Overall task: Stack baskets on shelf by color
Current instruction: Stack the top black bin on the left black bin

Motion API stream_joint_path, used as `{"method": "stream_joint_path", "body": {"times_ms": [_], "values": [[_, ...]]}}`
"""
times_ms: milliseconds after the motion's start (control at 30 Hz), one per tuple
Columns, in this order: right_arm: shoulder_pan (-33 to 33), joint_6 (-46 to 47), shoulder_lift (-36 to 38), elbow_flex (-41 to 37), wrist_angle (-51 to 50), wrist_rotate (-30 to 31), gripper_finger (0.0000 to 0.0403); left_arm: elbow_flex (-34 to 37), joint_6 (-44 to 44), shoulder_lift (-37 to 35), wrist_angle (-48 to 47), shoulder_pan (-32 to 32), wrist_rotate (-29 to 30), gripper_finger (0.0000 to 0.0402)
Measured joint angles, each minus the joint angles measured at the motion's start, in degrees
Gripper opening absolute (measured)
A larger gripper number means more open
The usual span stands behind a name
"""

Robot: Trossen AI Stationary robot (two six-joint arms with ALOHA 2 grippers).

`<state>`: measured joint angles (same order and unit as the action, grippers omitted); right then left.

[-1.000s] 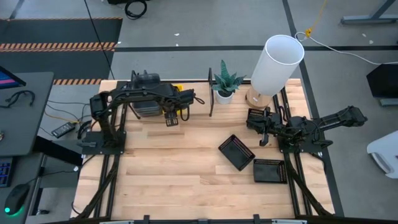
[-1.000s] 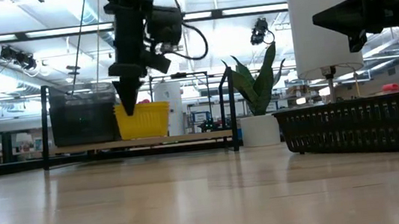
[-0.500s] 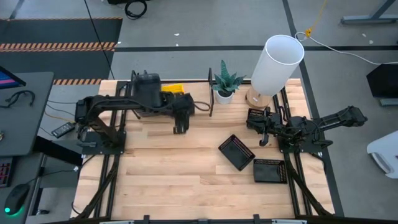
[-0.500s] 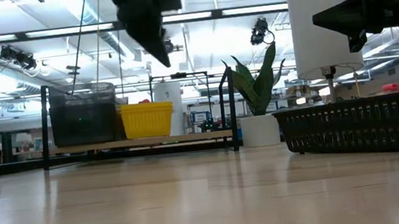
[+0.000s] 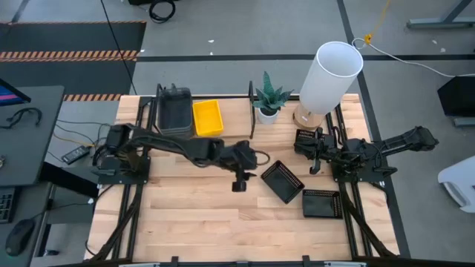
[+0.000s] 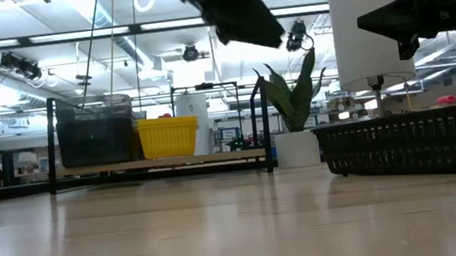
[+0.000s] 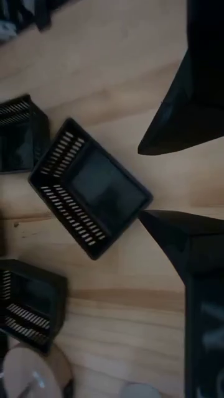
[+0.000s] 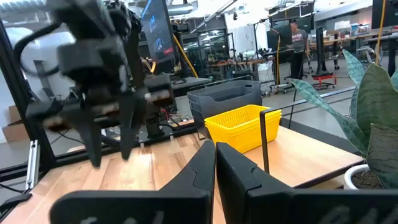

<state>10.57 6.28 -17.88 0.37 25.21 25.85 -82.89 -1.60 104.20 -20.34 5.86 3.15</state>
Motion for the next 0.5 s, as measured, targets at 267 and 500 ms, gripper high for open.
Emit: {"method": "stream_joint_path", "body": {"times_ms": [267,500], "values": [[0.0,0.0,0.0,0.0,0.0,0.0,0.0019,0.0,-0.5,8.3,4.4,0.6,3.2,0.0146],[0.0,0.0,0.0,0.0,0.0,0.0,0.0019,0.1,-7.2,11.4,9.1,4.8,4.5,0.0142]]}}
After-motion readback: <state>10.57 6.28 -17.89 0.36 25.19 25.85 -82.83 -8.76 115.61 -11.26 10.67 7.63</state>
